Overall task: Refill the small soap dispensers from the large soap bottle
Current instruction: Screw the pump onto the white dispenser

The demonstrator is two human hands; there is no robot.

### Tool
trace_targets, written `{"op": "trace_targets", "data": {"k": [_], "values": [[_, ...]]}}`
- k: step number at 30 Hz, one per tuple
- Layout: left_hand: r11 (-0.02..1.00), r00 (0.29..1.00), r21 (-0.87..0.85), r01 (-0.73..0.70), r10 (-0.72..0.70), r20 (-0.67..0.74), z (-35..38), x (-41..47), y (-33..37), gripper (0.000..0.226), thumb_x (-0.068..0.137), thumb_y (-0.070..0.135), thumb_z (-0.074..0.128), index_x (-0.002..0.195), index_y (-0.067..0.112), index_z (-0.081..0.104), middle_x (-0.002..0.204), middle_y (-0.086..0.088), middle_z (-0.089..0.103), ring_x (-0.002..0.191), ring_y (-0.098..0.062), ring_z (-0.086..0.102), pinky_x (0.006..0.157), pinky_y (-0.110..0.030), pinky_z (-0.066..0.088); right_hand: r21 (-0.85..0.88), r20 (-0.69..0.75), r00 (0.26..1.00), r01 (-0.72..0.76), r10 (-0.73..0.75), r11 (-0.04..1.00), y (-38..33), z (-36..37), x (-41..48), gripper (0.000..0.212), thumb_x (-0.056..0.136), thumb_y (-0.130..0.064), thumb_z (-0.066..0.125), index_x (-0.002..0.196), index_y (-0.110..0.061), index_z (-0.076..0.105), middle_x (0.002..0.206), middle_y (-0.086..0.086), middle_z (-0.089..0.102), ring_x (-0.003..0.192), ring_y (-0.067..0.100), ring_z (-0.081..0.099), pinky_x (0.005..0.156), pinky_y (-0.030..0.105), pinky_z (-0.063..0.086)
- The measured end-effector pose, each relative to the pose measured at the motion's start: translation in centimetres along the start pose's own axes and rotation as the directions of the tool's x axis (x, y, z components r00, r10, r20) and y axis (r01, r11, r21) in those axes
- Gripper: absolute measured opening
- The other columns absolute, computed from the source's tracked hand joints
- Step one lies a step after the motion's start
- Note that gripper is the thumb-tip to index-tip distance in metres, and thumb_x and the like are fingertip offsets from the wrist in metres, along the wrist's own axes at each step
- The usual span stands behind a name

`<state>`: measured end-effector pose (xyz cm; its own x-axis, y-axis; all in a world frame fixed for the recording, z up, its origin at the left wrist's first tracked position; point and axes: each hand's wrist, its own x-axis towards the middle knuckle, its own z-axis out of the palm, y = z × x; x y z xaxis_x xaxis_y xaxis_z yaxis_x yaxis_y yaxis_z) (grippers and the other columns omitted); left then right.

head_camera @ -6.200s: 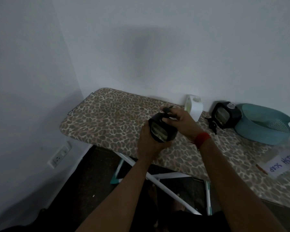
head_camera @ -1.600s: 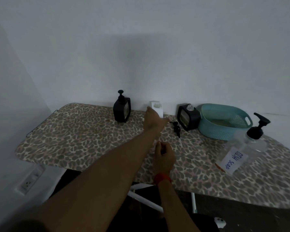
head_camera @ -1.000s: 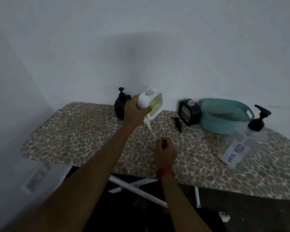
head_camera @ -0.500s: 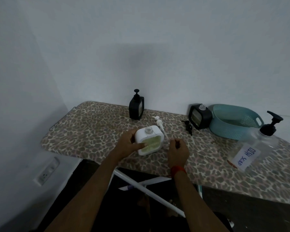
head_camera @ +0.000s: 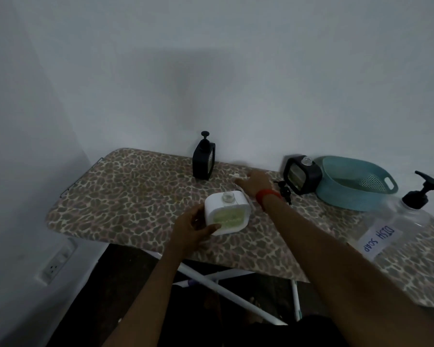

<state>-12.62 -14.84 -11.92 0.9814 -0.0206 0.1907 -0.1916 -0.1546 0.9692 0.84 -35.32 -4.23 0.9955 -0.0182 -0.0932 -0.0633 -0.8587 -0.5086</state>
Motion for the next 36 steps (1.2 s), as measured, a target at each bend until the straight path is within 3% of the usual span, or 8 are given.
{"op": "trace_targets", "data": {"k": [5, 9, 13, 15, 17, 21, 30, 36], "values": [[0.999, 1.0, 0.039, -0.005, 0.005, -0.006, 0.1, -0.1, 0.9, 0.053, 0.079, 0.032, 0.082, 0.124, 0.045, 0.058, 0.11, 0.028, 0.069, 0.102, 0.001, 0.068, 0.078, -0.014, 0.055, -0.2, 0.14, 0.99, 0.06, -0.032, 0.978, -1.3, 0.6, 2.1, 0.055, 0.091, -0.04, 0.065, 0.128, 0.0, 0.057, 0.129, 0.019, 0.061, 0.106, 0.029, 0.06, 0.079, 0.032, 0.044], [0.999, 1.0, 0.05, -0.019, 0.019, -0.005, -0.1, 0.0, 0.9, 0.05, 0.08, 0.026, 0.081, 0.125, 0.037, 0.06, 0.112, 0.017, 0.072, 0.104, -0.005, 0.069, 0.082, -0.02, 0.057, -0.234, 0.146, 0.987, 0.103, -0.07, 0.967, -2.2, -0.4, 2.0, 0.045, 0.085, -0.03, 0.074, 0.117, 0.0, 0.063, 0.118, 0.017, 0.067, 0.103, 0.029, 0.064, 0.074, 0.03, 0.047], [0.999, 1.0, 0.052, 0.005, -0.006, 0.018, -0.3, 0.1, 0.6, 0.05, 0.079, 0.017, 0.082, 0.124, 0.024, 0.064, 0.111, 0.008, 0.073, 0.101, -0.008, 0.07, 0.082, -0.028, 0.06, 0.097, -0.169, 0.949, 0.284, -0.266, 0.954, -3.7, -4.4, -0.6, 0.031, 0.08, -0.025, 0.079, 0.1, -0.002, 0.075, 0.096, 0.016, 0.074, 0.085, 0.022, 0.069, 0.079, 0.032, 0.056], [0.997, 0.999, 0.074, 0.019, -0.021, 0.031, -0.3, 0.2, 0.6, 0.05, 0.079, 0.012, 0.082, 0.125, 0.02, 0.064, 0.113, 0.002, 0.073, 0.1, -0.005, 0.07, 0.081, -0.026, 0.059, 0.347, -0.311, 0.895, 0.42, -0.319, 0.839, -4.8, -6.9, -2.9, 0.034, 0.08, -0.025, 0.081, 0.105, -0.003, 0.074, 0.094, 0.014, 0.075, 0.081, 0.014, 0.066, 0.083, 0.029, 0.056], [0.996, 0.999, 0.09, 0.029, -0.032, 0.033, -0.3, 0.3, 0.6, 0.051, 0.078, 0.01, 0.082, 0.125, 0.019, 0.064, 0.112, 0.003, 0.072, 0.097, 0.002, 0.069, 0.079, -0.017, 0.056, 0.569, -0.37, 0.858, 0.512, -0.355, 0.644, -5.5, -8.9, -5.3, 0.038, 0.084, -0.018, 0.079, 0.117, 0.0, 0.07, 0.103, 0.013, 0.074, 0.096, 0.021, 0.07, 0.093, 0.035, 0.056], [0.992, 0.998, 0.117, 0.052, -0.056, 0.033, -0.3, 0.2, 0.8, 0.052, 0.077, 0.014, 0.083, 0.124, 0.022, 0.063, 0.107, 0.013, 0.07, 0.095, 0.008, 0.067, 0.076, -0.01, 0.053, 0.697, -0.405, 0.814, 0.57, -0.417, 0.435, -5.9, -9.6, -9.5, 0.038, 0.089, 0.0, 0.069, 0.126, 0.004, 0.062, 0.119, 0.017, 0.069, 0.113, 0.03, 0.067, 0.098, 0.042, 0.054], [0.993, 0.998, 0.111, 0.036, -0.041, 0.039, -0.4, 0.2, 1.3, 0.048, 0.077, 0.016, 0.084, 0.117, 0.033, 0.064, 0.107, 0.012, 0.073, 0.096, 0.002, 0.069, 0.078, -0.014, 0.055, 0.725, -0.285, 0.879, 0.458, -0.382, 0.514, -3.8, -4.2, -11.1, 0.032, 0.089, -0.001, 0.069, 0.12, -0.003, 0.067, 0.11, 0.01, 0.074, 0.102, 0.019, 0.071, 0.092, 0.036, 0.056], [0.994, 0.998, 0.097, 0.04, -0.045, 0.043, -0.4, 0.2, 1.2, 0.049, 0.076, 0.019, 0.085, 0.11, 0.047, 0.061, 0.098, 0.029, 0.071, 0.095, 0.004, 0.068, 0.075, -0.011, 0.053, 0.523, -0.214, 0.87, 0.486, -0.444, 0.7, -0.7, -1.1, -10.8, 0.029, 0.086, -0.011, 0.076, 0.113, -0.004, 0.072, 0.111, 0.006, 0.073, 0.102, 0.015, 0.069, 0.088, 0.028, 0.053]]}}
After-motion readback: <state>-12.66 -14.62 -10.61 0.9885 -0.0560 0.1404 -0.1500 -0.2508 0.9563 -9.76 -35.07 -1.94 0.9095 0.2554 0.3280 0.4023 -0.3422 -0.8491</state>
